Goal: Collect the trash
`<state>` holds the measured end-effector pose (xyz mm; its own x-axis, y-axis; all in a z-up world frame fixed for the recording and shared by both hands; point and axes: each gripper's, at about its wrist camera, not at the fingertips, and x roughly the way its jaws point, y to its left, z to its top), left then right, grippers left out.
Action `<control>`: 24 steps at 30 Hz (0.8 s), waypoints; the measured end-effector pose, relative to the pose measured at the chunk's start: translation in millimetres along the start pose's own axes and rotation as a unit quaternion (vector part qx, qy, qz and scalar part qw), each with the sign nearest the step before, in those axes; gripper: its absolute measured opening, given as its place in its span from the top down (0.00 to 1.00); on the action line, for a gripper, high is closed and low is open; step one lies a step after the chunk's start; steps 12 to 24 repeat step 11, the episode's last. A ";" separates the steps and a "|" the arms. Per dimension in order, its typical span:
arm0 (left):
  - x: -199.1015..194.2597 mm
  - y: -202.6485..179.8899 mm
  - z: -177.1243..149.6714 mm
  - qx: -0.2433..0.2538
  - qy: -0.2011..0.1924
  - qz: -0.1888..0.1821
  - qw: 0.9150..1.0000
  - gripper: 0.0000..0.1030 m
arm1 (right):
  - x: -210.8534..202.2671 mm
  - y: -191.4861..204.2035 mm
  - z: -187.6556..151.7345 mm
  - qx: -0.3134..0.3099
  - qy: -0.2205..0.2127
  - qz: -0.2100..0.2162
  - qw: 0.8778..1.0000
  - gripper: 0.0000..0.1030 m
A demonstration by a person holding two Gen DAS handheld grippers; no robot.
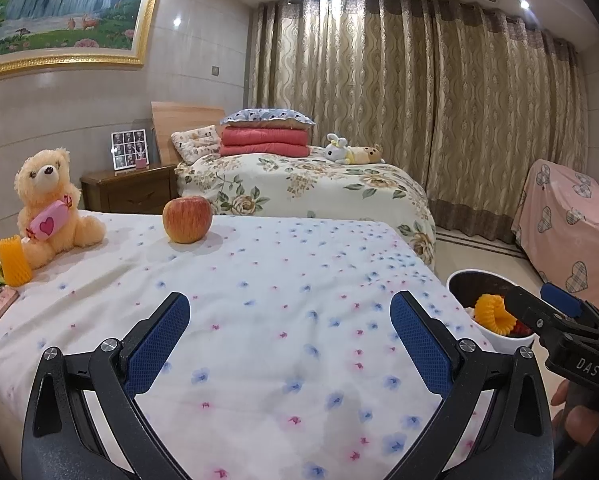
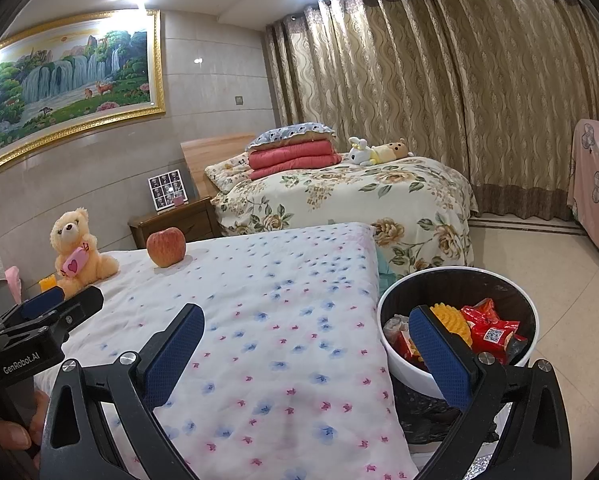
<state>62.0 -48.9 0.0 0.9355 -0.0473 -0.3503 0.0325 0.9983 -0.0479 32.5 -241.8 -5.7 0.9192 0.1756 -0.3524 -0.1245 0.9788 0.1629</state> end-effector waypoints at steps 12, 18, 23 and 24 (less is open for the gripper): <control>8.3 9.2 -2.5 -0.013 0.014 -0.002 1.000 0.00 | 6.8 10.7 -1.7 -0.002 0.019 0.004 1.000 0.00; 8.3 9.2 -2.5 -0.013 0.014 -0.002 1.000 0.00 | 6.8 10.7 -1.7 -0.002 0.019 0.004 1.000 0.00; 8.3 9.2 -2.5 -0.013 0.014 -0.002 1.000 0.00 | 6.8 10.7 -1.7 -0.002 0.019 0.004 1.000 0.00; 8.3 9.2 -2.5 -0.013 0.014 -0.002 1.000 0.00 | 6.8 10.7 -1.7 -0.002 0.019 0.004 1.000 0.00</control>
